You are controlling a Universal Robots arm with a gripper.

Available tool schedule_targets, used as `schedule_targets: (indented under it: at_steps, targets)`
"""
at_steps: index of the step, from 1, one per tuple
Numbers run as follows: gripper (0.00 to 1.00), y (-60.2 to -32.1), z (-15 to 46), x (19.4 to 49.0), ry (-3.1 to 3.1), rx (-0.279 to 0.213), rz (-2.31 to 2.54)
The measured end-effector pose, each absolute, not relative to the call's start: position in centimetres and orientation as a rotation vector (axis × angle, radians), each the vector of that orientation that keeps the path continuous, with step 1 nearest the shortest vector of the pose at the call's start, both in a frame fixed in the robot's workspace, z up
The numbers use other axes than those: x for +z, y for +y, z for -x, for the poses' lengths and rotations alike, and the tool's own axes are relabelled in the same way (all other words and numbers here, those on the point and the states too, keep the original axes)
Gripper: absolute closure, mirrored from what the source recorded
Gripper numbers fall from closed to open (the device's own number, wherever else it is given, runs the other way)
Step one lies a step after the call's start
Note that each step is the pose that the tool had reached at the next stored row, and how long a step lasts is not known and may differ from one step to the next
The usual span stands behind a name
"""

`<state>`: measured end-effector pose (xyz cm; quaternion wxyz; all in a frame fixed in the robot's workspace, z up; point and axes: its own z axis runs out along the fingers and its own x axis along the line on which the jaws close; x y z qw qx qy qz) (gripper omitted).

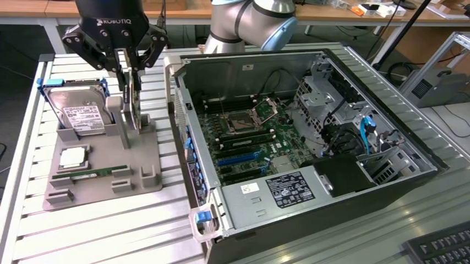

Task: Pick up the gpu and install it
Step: 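Pick up the gpu and move the gpu toward the slot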

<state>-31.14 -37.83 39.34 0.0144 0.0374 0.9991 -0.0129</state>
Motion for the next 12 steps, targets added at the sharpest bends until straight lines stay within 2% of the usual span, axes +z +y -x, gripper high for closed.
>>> schedule_targets:
  at_steps: [12]
  targets:
    - [0.73,-37.83,31.14,40.10,3.110,-0.040,-0.116]
